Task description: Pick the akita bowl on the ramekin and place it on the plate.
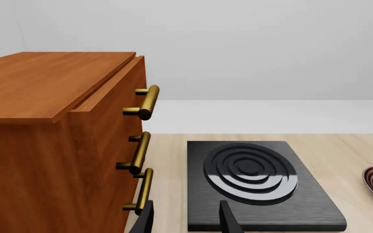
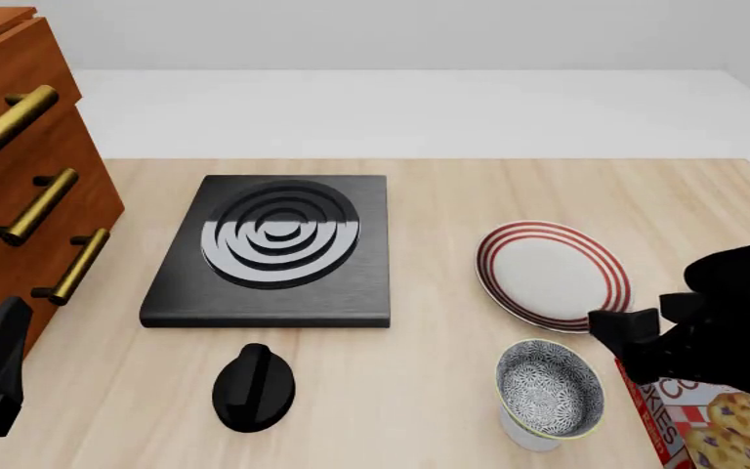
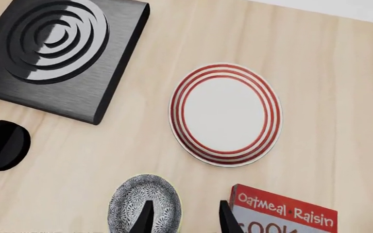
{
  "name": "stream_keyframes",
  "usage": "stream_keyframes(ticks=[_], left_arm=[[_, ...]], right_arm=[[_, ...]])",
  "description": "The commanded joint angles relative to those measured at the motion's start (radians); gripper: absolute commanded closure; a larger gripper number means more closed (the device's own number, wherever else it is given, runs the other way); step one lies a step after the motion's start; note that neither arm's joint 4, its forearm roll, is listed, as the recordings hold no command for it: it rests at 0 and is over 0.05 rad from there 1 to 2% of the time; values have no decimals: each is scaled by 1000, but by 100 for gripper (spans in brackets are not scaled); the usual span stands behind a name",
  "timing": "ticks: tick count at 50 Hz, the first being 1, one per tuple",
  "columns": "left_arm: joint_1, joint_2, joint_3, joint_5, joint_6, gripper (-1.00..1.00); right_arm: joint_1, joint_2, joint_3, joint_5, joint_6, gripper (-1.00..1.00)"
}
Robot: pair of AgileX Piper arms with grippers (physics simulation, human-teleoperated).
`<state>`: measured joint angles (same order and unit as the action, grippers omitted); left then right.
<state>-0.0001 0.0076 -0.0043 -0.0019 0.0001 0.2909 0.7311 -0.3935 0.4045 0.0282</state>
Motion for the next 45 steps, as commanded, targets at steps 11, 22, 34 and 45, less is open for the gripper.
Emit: stream_keyframes(ticks=[11,22,34,45], left_arm=[[0,0,0,0,0,-100],[0,0,0,0,0,-100],[0,0,0,0,0,-100],[0,0,0,0,0,-100]], right_arm=[[13,106,100,-111,49,-100],[36,167,110,-145,79,-100],[65,242,103,-177,103,-100],[67,293,104,-208,110,-100]])
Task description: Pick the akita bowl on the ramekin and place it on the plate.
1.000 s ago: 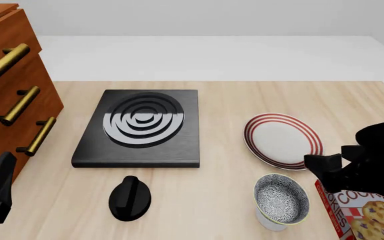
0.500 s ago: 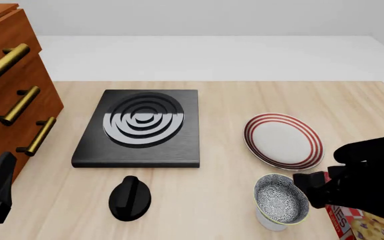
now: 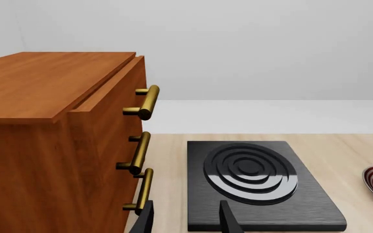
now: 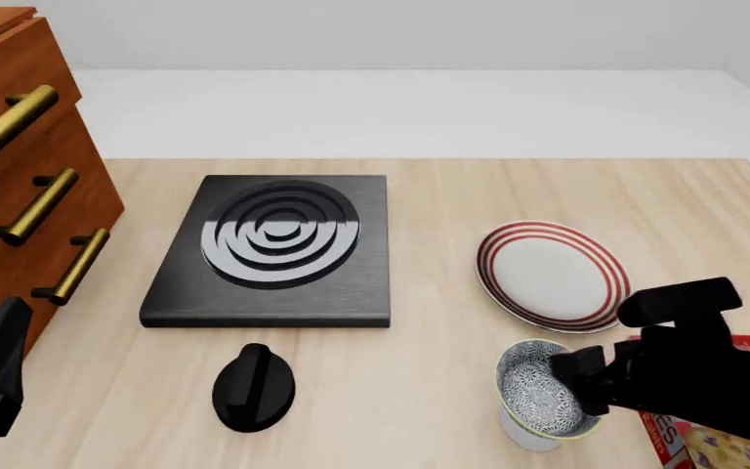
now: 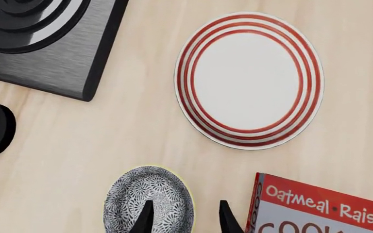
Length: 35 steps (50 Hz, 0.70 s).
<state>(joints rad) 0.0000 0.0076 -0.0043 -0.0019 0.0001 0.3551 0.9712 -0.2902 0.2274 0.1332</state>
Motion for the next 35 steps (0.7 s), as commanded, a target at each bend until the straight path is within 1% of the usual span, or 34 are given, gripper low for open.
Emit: stream_keyframes(ticks=[1,7,9,11,13,17,24,35], left_arm=[[0,0,0,0,0,-100],[0,0,0,0,0,-100],[0,0,0,0,0,-100],[0,0,0,0,0,-100],[0,0,0,0,0,-100],[0,0,0,0,0,-100],[0,0,0,0,0,-100],[0,0,0,0,0,-100]], right_arm=[[4,60,2,-36,7,-100],[14,108,20,-86,18,-100],[18,123,23,-97,33,-100],[18,144,35,-124,32,-100],[21,164,45,-145,42,-100],[29,192,56,-173,51,-100],[35,213,55,-181,58,-100],[55,205,44,-149,78,-100]])
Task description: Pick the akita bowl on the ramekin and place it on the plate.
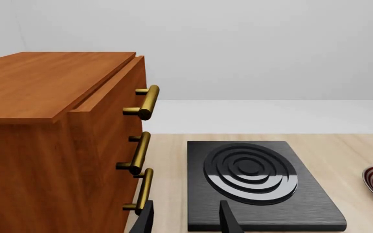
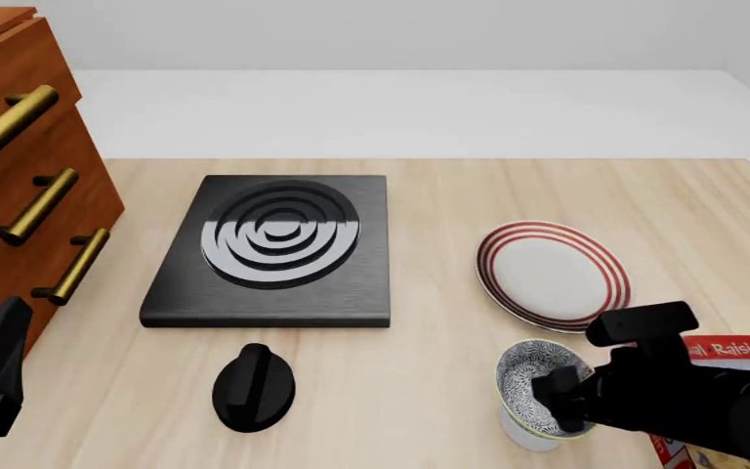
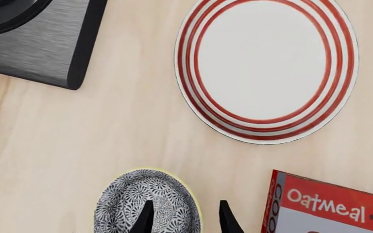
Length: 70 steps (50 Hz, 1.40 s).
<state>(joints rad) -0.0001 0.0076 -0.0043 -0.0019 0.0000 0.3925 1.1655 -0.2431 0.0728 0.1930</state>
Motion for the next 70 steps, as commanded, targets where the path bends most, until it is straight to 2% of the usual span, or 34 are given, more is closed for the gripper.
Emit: stream_keyframes(ticks=[1,2,19,29,34,40,41,46,51,57,62,70], left_arm=[[0,0,0,0,0,-100],[0,0,0,0,0,-100],[0,0,0,0,0,-100],[0,0,0,0,0,-100],[0,0,0,0,0,-100],[0,0,0,0,0,-100],[0,0,0,0,0,-100],[0,0,0,0,0,-100],[0,0,0,0,0,-100],[0,0,0,0,0,-100],[0,0,0,0,0,-100],[0,0,0,0,0,-100]], right_arm=[[17,9,-4,8,19,-100],[16,6,-5,11,20,100],[16,-33,-20,49,12,100],[-16,-130,-67,143,-16,100],[-46,-194,-121,212,-53,100],[-58,-241,-175,273,-62,100],[-75,-263,-197,297,-88,100],[-90,-302,-282,372,-111,100],[-111,-306,-339,399,-125,100],[-156,-285,-424,399,-150,100],[-204,-230,-477,358,-156,100],[-230,-111,-506,259,-125,100]])
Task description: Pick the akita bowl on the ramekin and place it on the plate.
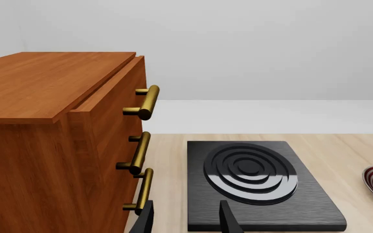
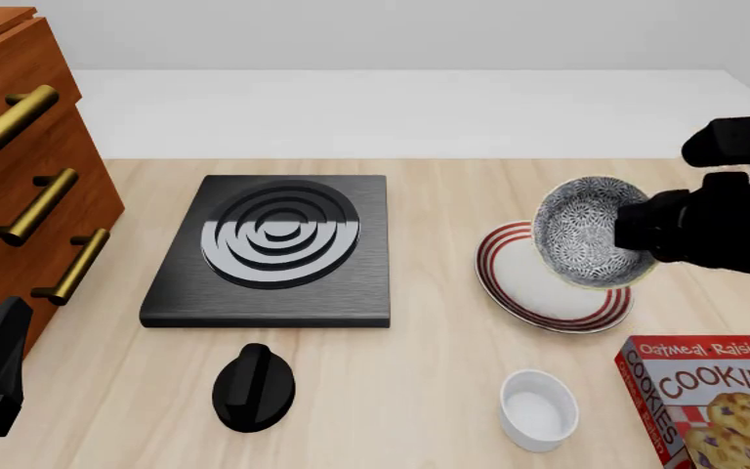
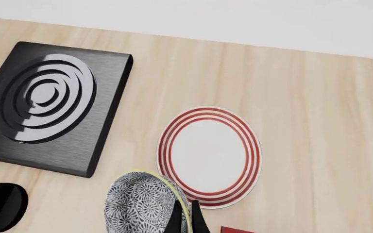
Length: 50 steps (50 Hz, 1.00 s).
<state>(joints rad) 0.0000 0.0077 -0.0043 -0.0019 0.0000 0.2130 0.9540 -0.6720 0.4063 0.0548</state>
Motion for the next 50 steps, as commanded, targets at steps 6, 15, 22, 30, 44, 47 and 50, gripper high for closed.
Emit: stream_keyframes(ticks=[6,15,22,30,44,47,50], left_arm=[[0,0,0,0,0,-100],[0,0,0,0,0,-100],[0,0,0,0,0,-100],[0,0,0,0,0,-100],[0,0,0,0,0,-100],[0,0,0,0,0,-100],[0,0,0,0,0,-100]], right_arm=[[-84,207,-101,-150,23,100],[-107,264,-123,-183,31,100],[-152,402,-116,-273,56,100],[-170,470,-100,-322,87,100],[-166,584,-70,-418,179,100],[-163,604,-66,-436,194,100],[-160,618,-60,-449,211,100]])
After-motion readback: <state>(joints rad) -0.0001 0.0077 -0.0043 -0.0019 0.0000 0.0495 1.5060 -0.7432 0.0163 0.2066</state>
